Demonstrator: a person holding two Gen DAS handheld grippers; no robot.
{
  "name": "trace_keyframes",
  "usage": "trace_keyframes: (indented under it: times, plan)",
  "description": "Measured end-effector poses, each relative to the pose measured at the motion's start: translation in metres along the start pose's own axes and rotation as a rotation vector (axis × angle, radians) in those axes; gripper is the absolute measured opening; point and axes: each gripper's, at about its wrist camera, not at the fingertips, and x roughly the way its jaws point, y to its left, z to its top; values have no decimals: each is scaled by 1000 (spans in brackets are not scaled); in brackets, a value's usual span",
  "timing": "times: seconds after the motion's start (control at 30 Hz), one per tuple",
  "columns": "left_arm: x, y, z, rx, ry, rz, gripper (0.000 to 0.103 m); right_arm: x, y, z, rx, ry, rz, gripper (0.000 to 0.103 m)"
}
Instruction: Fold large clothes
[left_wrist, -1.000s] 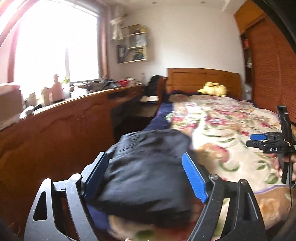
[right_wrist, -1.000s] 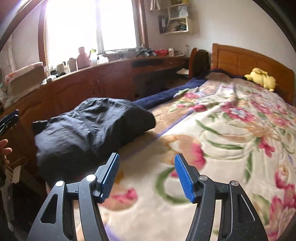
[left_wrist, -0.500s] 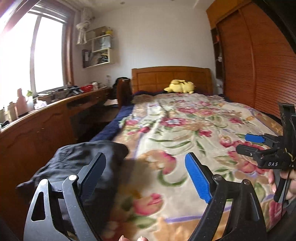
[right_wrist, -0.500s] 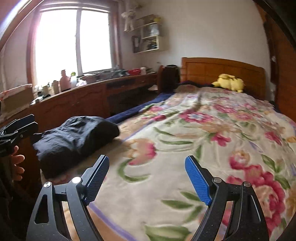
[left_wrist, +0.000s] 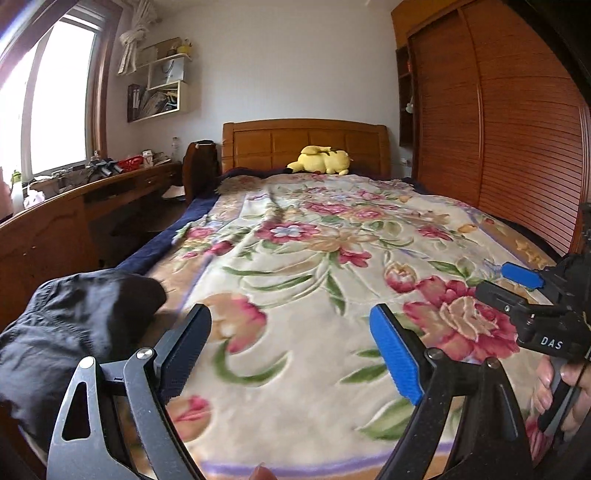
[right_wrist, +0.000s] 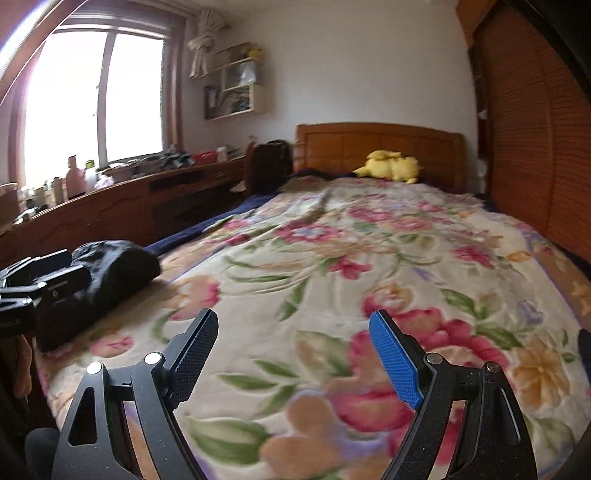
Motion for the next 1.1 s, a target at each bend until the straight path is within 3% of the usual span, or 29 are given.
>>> trace_keyframes:
  times: [0.33, 0.67, 0.83, 1.0, 1.1]
  plan:
    - [32, -54, 14, 24, -35, -24, 88, -14, -20, -1, 39, -50, -98, 85]
    - [32, -71, 11, 34, -105, -12, 88, -28, -14, -14, 45, -159, -182, 85]
    - [36, -72, -2, 47, -98, -9, 88, -21, -6, -27, 40, -145, -191, 85]
    - [45, -65, -17, 44, -85, 45, 88, -6, 2, -35, 28, -103, -192, 85]
    - [56, -58, -23, 11, -42, 20, 88, -2, 3, -35, 37, -92, -202, 85]
